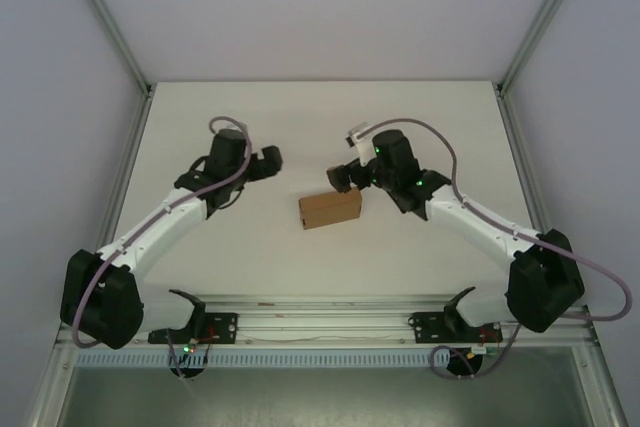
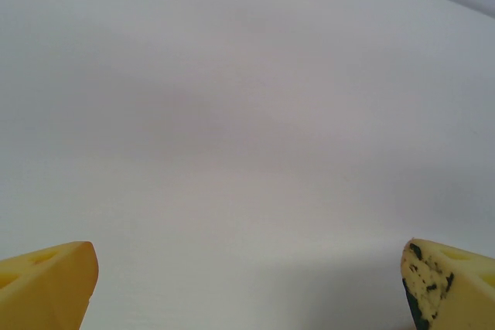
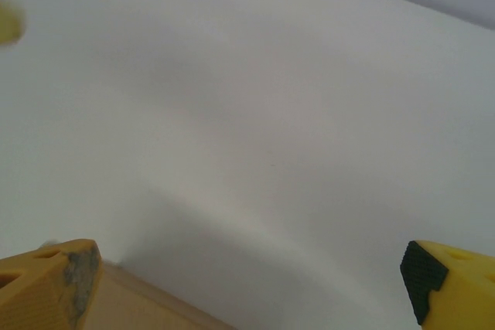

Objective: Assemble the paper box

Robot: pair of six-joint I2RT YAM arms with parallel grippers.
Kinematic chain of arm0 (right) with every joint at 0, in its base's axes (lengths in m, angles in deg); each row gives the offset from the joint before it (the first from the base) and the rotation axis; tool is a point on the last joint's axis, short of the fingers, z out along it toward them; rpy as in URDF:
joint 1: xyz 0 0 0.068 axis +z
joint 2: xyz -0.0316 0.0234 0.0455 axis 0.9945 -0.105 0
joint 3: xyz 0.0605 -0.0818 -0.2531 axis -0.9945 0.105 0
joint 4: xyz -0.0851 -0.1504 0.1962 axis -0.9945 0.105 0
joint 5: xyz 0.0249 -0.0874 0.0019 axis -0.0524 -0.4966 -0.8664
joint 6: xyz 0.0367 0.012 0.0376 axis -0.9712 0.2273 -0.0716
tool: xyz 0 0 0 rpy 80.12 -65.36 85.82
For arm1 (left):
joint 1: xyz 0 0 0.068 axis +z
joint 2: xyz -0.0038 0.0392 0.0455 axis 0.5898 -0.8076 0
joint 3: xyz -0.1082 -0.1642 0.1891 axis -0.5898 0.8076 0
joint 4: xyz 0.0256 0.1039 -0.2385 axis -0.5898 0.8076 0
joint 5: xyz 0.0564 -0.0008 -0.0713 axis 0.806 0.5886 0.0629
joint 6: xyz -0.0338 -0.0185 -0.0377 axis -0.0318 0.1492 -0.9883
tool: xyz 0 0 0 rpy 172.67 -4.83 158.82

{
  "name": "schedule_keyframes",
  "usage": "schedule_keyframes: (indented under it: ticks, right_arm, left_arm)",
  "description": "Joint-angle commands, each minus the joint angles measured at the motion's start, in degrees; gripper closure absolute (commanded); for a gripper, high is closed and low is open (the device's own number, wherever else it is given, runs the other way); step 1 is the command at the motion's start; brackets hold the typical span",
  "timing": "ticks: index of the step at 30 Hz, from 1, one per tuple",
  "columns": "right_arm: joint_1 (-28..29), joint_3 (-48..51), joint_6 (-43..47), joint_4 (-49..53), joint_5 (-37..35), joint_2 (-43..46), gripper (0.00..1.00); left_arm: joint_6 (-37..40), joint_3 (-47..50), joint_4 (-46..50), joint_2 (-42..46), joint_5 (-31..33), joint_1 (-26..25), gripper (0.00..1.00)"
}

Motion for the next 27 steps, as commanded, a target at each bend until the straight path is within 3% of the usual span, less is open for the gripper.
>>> schedule_keyframes:
  ticks: [1,9,13,21,24,27]
  right_arm:
    - [0.33,-6.65,33.94,20.83,16.38,-4.29,0.0]
    - [2.37,-24.2,53.35,43.63,12.36,-18.43,0.0]
    - [4.72,-26.27,54.02,44.04,5.58,-22.82,0.02]
    - [8.32,-25.07,49.16,33.66,-4.48,-28.68,0.13]
    - [8.77,-25.76,49.11,35.04,-6.54,-30.48,0.25]
    - [8.82,-25.59,48.2,34.41,-10.5,-31.23,0.3]
  left_arm:
    - [-0.43,0.13,1.09,-1.38,2.89,4.03,0.0]
    - [0.3,1.77,1.76,-4.75,4.27,7.1,0.0]
    - [1.01,2.64,1.07,-4.47,3.19,7.37,0.0]
    - [1.21,3.04,1.67,-3.82,3.97,7.54,0.0]
    - [1.36,3.83,1.56,-3.27,3.93,7.54,0.0]
    - [1.38,4.59,1.41,-2.22,4.01,7.59,0.0]
